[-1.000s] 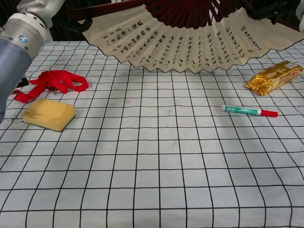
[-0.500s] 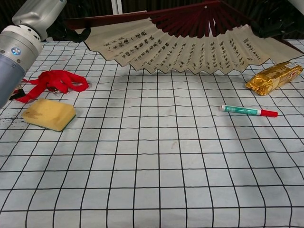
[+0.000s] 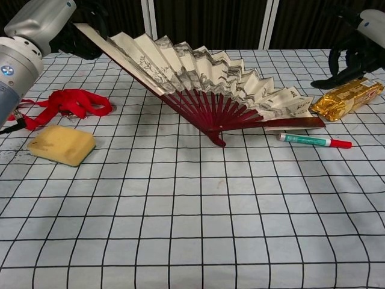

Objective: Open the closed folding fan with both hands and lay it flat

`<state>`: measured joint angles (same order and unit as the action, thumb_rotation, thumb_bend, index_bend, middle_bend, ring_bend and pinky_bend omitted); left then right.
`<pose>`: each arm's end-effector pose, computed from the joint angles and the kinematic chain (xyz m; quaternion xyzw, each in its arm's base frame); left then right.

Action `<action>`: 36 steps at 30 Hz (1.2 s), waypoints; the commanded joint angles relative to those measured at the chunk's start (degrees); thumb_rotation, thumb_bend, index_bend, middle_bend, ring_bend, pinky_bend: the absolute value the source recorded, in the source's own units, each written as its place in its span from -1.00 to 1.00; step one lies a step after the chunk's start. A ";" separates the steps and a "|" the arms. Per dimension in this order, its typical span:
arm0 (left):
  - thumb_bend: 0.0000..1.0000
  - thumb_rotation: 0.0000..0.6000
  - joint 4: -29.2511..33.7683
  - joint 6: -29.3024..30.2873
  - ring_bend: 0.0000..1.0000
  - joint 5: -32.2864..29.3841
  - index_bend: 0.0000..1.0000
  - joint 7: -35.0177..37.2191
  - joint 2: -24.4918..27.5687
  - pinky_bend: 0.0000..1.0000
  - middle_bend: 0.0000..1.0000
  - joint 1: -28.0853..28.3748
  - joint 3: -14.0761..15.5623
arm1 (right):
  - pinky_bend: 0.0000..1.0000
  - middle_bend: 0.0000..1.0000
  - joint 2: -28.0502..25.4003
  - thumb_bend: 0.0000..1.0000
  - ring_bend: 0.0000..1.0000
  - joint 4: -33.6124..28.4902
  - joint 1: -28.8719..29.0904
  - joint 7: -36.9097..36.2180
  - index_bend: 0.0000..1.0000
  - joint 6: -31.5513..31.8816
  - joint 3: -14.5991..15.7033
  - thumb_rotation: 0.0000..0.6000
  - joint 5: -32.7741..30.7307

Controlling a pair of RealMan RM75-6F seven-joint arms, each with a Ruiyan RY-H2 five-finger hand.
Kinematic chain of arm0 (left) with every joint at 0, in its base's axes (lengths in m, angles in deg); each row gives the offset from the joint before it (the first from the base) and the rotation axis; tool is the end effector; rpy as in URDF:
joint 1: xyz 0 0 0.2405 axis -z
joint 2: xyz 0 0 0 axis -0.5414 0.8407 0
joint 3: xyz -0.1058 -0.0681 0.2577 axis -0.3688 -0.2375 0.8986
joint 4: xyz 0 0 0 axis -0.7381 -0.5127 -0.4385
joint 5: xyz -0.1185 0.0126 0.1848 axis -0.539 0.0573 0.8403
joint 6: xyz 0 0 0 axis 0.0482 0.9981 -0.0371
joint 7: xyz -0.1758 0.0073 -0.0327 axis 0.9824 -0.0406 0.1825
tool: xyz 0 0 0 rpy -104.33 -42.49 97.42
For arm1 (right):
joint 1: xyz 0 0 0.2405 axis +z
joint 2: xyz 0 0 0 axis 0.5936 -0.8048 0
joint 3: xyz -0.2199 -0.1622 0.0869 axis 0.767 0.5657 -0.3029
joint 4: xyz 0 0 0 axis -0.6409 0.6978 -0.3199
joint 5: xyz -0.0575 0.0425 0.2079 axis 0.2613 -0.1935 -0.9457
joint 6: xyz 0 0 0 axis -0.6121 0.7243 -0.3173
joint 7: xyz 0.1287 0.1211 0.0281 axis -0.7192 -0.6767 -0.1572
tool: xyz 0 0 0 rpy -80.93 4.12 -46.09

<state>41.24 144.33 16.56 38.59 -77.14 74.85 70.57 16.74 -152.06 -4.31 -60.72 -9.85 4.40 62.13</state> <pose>-0.1543 0.4389 -0.0050 -0.5855 -0.3061 -0.5509 0.5099 -0.2154 -0.3924 0.0389 0.5408 -0.4413 0.5074 0.5053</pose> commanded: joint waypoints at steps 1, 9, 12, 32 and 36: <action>-0.19 1.00 0.97 0.04 -1.00 0.39 0.40 -0.50 0.62 -1.00 -0.51 -0.85 0.97 | 0.35 0.28 -0.76 -0.84 0.55 -1.13 -1.33 0.42 -0.92 0.44 1.04 1.00 0.37; -0.20 1.00 3.72 -0.18 -1.00 0.81 0.40 -1.95 3.81 -1.00 -0.52 -5.22 5.21 | 0.34 0.25 -2.60 -0.88 0.55 -3.31 -3.96 -0.56 -0.96 1.59 2.85 1.00 2.91; -0.23 1.00 4.45 -0.34 -1.00 0.66 0.38 -2.13 5.11 -1.00 -0.54 -6.82 6.37 | 0.33 0.22 -3.67 -0.93 0.54 -4.61 -4.79 -0.66 -1.00 0.91 3.78 1.00 3.24; -1.00 1.00 21.19 -5.79 -1.00 -0.02 -0.55 -3.73 23.36 -1.00 -0.88 -14.05 12.54 | 0.33 0.21 -4.87 -0.93 0.54 -7.30 -9.44 0.46 -1.00 2.95 7.20 1.00 7.85; -1.00 1.00 22.68 -3.15 -1.00 1.51 -0.56 -2.24 26.25 -1.00 -0.88 -16.60 13.67 | 0.32 0.18 -5.69 -0.94 0.52 -7.67 -10.77 0.37 -1.00 3.73 7.78 1.00 8.48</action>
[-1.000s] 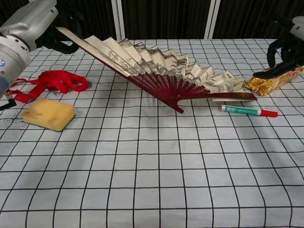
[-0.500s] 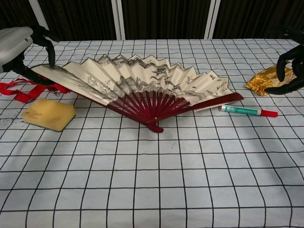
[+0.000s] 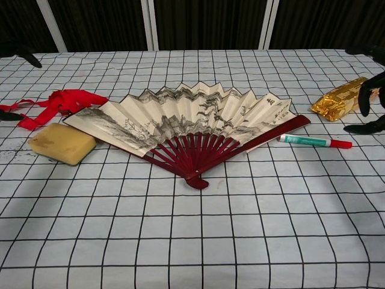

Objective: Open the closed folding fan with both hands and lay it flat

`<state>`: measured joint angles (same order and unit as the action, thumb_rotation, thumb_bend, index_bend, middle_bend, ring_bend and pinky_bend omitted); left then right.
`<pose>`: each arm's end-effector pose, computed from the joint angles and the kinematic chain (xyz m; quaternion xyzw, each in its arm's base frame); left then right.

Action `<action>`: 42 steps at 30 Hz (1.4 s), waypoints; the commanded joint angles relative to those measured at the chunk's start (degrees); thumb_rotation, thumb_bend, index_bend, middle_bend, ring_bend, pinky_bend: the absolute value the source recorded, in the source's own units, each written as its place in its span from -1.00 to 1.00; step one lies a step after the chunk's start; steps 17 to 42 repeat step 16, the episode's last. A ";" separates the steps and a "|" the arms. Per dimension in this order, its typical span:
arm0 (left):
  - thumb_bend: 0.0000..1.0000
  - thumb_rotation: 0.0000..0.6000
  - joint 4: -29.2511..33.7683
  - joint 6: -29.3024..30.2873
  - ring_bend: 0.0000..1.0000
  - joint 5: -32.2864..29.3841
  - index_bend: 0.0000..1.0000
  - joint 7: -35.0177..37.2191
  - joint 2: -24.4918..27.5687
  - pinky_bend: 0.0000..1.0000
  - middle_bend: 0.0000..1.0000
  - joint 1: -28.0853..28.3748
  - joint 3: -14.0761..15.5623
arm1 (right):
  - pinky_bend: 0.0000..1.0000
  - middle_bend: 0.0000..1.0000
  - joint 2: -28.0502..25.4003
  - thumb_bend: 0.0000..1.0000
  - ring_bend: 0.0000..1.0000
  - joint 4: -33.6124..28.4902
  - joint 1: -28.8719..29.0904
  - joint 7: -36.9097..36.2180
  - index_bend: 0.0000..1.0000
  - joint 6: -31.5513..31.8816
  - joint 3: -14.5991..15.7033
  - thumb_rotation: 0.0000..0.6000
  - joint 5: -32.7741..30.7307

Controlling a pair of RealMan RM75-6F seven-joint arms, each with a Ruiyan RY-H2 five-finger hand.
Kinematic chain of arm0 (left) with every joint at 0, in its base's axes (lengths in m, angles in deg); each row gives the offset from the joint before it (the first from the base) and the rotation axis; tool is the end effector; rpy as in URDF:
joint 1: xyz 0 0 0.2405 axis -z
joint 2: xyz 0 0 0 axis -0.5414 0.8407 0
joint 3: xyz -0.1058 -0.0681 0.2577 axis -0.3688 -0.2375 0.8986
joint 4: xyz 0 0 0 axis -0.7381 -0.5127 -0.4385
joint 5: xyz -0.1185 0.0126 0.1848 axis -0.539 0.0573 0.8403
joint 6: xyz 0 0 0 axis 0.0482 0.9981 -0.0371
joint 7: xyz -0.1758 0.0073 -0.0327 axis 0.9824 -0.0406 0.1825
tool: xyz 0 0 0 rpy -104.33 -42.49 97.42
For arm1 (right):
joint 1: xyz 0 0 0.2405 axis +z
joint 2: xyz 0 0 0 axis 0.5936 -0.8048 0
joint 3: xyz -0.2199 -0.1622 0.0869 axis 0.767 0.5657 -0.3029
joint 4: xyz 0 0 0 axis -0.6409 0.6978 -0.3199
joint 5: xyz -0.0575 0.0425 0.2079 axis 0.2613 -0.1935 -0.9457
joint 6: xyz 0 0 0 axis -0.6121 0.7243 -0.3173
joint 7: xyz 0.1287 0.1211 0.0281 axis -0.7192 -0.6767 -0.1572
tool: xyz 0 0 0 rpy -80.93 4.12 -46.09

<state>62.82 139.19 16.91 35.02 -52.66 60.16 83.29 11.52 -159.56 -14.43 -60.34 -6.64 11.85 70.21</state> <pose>-0.2773 0.3533 0.0632 -0.6700 -0.3514 -0.3854 0.5282 -0.2539 -0.3185 0.0439 0.5699 -0.4506 0.4691 0.5021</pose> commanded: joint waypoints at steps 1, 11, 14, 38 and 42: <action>-1.00 1.00 1.31 2.80 -1.00 1.50 -0.56 1.87 2.27 -1.00 -0.88 -2.56 1.10 | 0.30 0.17 -0.83 -0.93 0.50 -0.21 -0.99 0.03 -1.00 0.76 0.55 1.00 0.69; -1.00 1.00 4.01 11.00 -1.00 4.41 -0.88 2.37 8.38 -1.00 -1.00 -8.96 2.73 | -0.52 -0.77 -10.47 -0.95 -0.61 -1.37 -4.89 2.09 -1.00 2.75 4.06 1.00 4.82; -1.00 1.00 7.94 11.98 -1.00 3.68 -0.96 0.92 12.16 -1.00 -1.00 -11.00 3.52 | -0.57 -0.94 -15.14 -0.95 -0.75 -2.55 -7.23 3.42 -1.00 4.63 5.31 1.00 5.28; -1.00 1.00 9.84 13.24 -1.00 4.01 -0.99 -0.23 14.70 -1.00 -1.00 -12.51 4.28 | -0.58 -0.99 -17.64 -0.95 -0.80 -3.53 -9.08 3.20 -1.00 5.95 5.78 1.00 4.69; -1.00 1.00 9.84 13.24 -1.00 4.01 -0.99 -0.23 14.70 -1.00 -1.00 -12.51 4.28 | -0.58 -0.99 -17.64 -0.95 -0.80 -3.53 -9.08 3.20 -1.00 5.95 5.78 1.00 4.69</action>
